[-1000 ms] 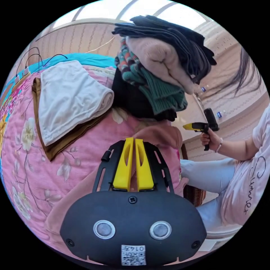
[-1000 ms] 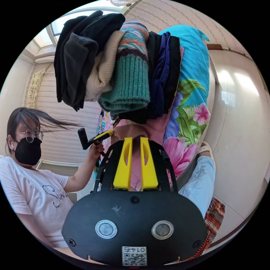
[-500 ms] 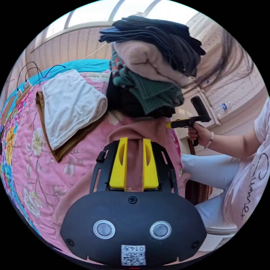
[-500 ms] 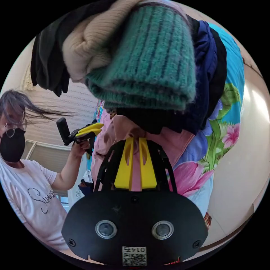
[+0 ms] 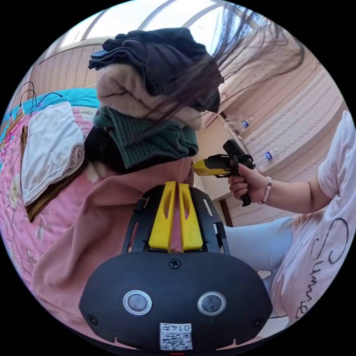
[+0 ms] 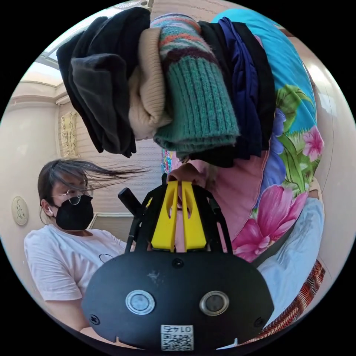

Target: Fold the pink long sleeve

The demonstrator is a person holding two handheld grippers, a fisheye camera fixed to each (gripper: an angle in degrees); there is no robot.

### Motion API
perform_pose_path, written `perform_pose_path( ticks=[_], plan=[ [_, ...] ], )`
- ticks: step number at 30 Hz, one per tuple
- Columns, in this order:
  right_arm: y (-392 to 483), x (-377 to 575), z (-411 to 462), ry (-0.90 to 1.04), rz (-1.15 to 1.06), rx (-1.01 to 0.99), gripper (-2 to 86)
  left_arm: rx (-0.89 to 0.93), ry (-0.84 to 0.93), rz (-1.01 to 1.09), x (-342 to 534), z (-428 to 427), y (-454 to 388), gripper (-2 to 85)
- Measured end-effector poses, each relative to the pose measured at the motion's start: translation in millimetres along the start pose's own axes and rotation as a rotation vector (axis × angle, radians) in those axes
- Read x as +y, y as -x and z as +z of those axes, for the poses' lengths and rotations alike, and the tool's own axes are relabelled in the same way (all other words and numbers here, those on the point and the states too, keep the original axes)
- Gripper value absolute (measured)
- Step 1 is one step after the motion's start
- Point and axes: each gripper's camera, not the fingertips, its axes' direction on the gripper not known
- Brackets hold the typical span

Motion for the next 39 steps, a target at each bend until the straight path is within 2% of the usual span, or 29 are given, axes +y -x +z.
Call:
perform_pose_path(
  ticks=[3, 6, 8, 10, 12, 15, 18, 20, 24, 27, 29, 35, 37, 39],
  plan=[
    [-7.2, 10.7, -13.7, -0.040, 0.180, -0.134, 0.5, 0.071, -0.089, 0.035, -16.7, -14.0, -17.2, -0.7],
    [-22.2, 28.5, -23.2, -0.101, 0.358, -0.178, 0.2, 0.010, -0.137, 0.020, -40.8, 5.8, -24.6, 0.0],
    [-43.6, 38.2, -32.7, -0.260, 0.453, -0.210, 0.0, -0.005, -0.089, -0.046, -50.2, 43.7, -12.6, 2.3],
    [-59.4, 39.8, -37.0, -0.365, 0.454, -0.248, 0.1, 0.052, -0.055, -0.055, -49.9, 48.1, -7.4, 4.1],
    [-63.6, 35.3, -34.9, -0.352, 0.419, -0.190, 0.5, 0.061, -0.085, -0.028, -39.7, 28.2, -10.9, 4.9],
    [-48.2, 21.6, -16.0, -0.220, 0.280, -0.005, 2.1, -0.019, -0.085, -0.027, -7.2, -8.1, -13.3, 5.3],
    [-27.0, 8.2, 12.0, -0.126, 0.111, 0.143, 9.3, -0.207, 0.036, -0.064, 36.6, -8.2, -5.7, 5.8],
    [-9.4, -0.3, 42.5, -0.043, -0.025, 0.249, 15.8, -0.259, 0.209, -0.112, 63.7, 16.2, 3.7, 7.2],
    [13.5, 1.0, 90.9, 0.094, -0.223, 0.495, 21.9, -0.319, 0.206, -0.124, 76.4, 39.5, -0.4, 7.5],
    [22.4, 4.5, 119.1, 0.113, -0.286, 0.651, 19.5, -0.355, 0.225, -0.146, 72.6, 62.9, 2.1, 6.6],
    [19.6, -1.8, 126.0, 0.067, -0.211, 0.688, 12.5, -0.359, 0.217, -0.152, 74.4, 65.9, 2.0, 3.5],
    [25.1, 8.2, 90.5, -0.105, -0.060, 0.365, 1.5, -0.266, 0.150, -0.047, 71.6, 25.9, -29.9, 1.5],
    [28.3, 10.5, 83.4, -0.143, -0.057, 0.299, 1.0, -0.250, 0.165, -0.033, 73.2, 26.4, -32.1, 1.9],
    [27.4, 7.5, 87.2, -0.113, -0.048, 0.331, 1.1, -0.242, 0.209, -0.049, 77.9, 39.3, -27.5, 2.7]
  ],
)
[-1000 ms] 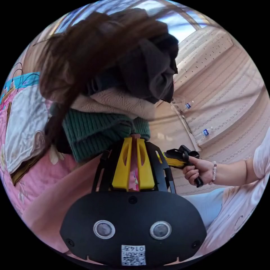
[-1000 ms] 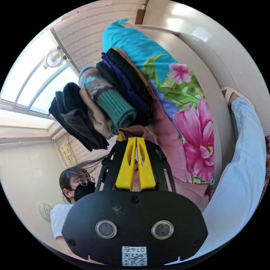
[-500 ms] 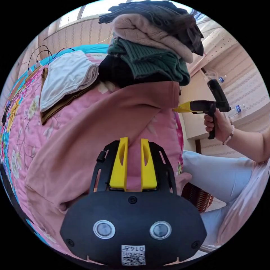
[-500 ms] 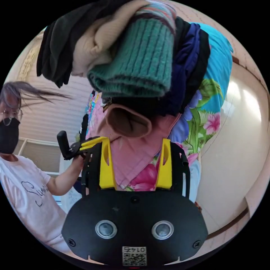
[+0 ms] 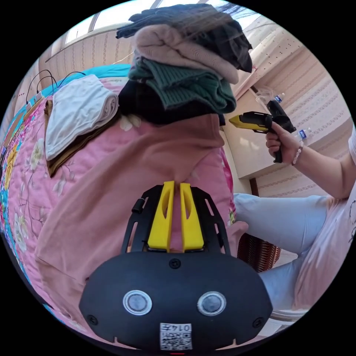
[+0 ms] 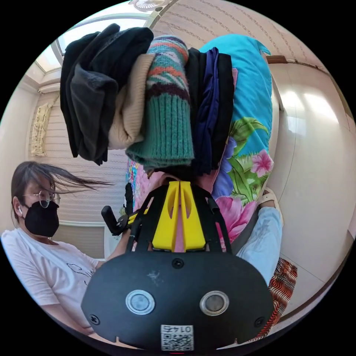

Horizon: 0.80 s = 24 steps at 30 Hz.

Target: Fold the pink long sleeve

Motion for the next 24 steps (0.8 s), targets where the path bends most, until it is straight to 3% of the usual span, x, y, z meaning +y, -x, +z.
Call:
perform_pose_path(
  ticks=[3, 5, 7, 9, 11, 16, 21, 24],
  plan=[
    [10.4, 2.1, 19.8, 0.058, -0.066, 0.047, 4.5, -0.015, 0.067, -0.031, 4.3, 27.4, -1.0, 3.6],
    [32.8, 8.7, 39.3, 0.093, -0.187, 0.136, 14.5, -0.043, 0.059, -0.014, 6.5, 27.1, -8.0, 3.8],
    [47.8, 12.8, 56.4, 0.111, -0.255, 0.228, 16.5, -0.040, 0.055, -0.024, 8.7, 24.8, -10.1, 3.8],
    [55.3, 12.5, 74.3, 0.133, -0.286, 0.329, 14.0, -0.033, 0.049, -0.032, 11.4, 22.6, -11.4, 3.9],
    [50.2, 8.0, 91.2, 0.138, -0.250, 0.405, 4.1, -0.020, 0.041, -0.039, 15.5, 19.7, -12.1, 3.9],
    [35.1, 11.3, 84.1, 0.108, -0.141, 0.205, 2.3, 0.000, -0.020, -0.078, 21.8, -9.6, -13.9, 5.0],
    [40.3, 15.4, 81.3, 0.098, -0.147, 0.133, 1.8, -0.061, -0.122, -0.054, 18.3, -58.6, -6.1, 5.2],
    [47.3, 10.4, 84.6, 0.068, -0.147, 0.107, 1.7, 0.025, -0.119, 0.016, 6.7, -62.7, 2.7, 5.2]
  ],
)
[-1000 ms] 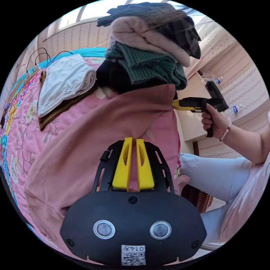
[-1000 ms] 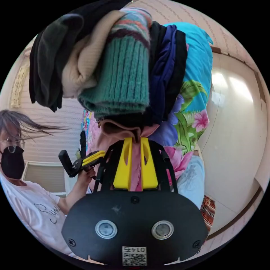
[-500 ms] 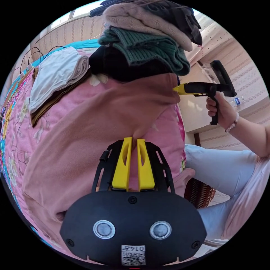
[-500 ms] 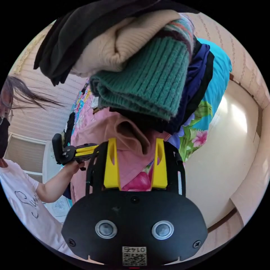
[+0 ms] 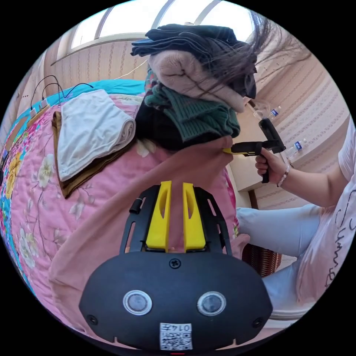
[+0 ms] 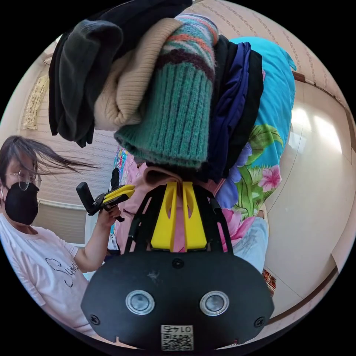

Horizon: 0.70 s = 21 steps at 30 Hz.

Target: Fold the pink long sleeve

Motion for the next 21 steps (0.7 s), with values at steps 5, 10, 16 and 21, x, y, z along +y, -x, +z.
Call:
perform_pose_path(
  ticks=[5, 10, 16, 21],
  plan=[
    [-13.4, 2.4, 18.8, 0.005, 0.131, -0.051, 1.7, 0.082, -0.005, 0.106, -32.3, 48.1, -35.6, 6.1],
    [-7.1, 4.2, 29.0, 0.025, 0.106, -0.041, 1.7, 0.042, 0.055, 0.015, -29.9, 71.0, -30.7, 5.1],
    [4.6, 7.5, 38.4, 0.052, 0.049, -0.021, 1.7, -0.187, -0.049, 0.121, 0.7, -22.9, -19.2, 7.2],
    [11.9, 16.8, 45.2, 0.044, 0.030, -0.024, 1.6, -0.165, 0.164, 0.171, 14.4, -8.8, 32.1, 7.4]
  ],
)
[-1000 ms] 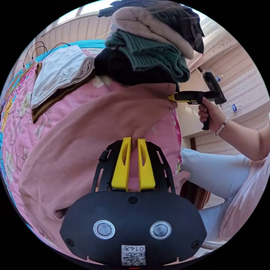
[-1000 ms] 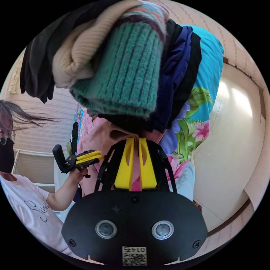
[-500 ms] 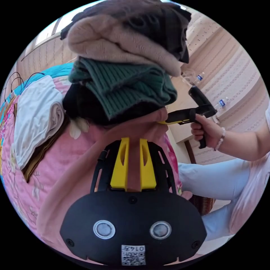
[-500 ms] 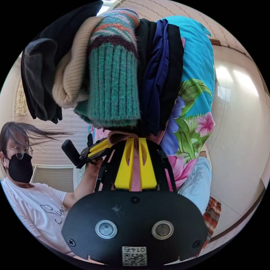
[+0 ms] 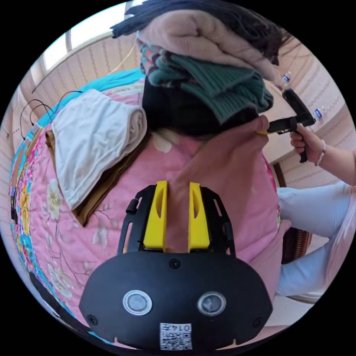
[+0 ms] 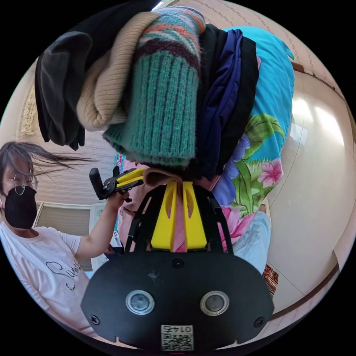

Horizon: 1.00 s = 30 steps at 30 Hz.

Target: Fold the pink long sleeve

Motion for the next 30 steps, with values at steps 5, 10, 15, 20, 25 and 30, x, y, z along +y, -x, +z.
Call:
perform_pose_path(
  ticks=[5, 10, 15, 20, 25, 30],
  plan=[
    [15.5, 27.3, 8.5, 0.044, -0.031, -0.168, 1.5, 0.070, -0.146, -0.080, 35.2, -41.0, 12.7, 0.4],
    [71.3, 62.4, 36.0, 0.190, -0.174, -0.483, 1.4, 0.056, -0.341, -0.230, 106.6, -116.3, 14.0, -0.5],
    [159.6, 97.5, 94.8, 0.466, -0.414, -0.701, 1.5, 0.003, -0.447, -0.387, 198.7, -186.8, 17.3, -0.7],
    [247.6, 180.9, 167.5, 0.790, -0.758, -0.654, 1.6, -0.039, -0.474, -0.660, 335.0, -235.4, 21.9, -0.8],
    [291.5, 270.9, 236.9, 1.021, -0.977, -0.498, 1.7, -0.048, -0.411, -0.841, 443.6, -239.4, 11.8, -0.7],
    [314.8, 364.5, 297.0, 1.193, -1.237, -0.221, 2.5, 0.025, -0.432, -1.034, 529.6, -224.1, 6.9, -0.4]
  ],
)
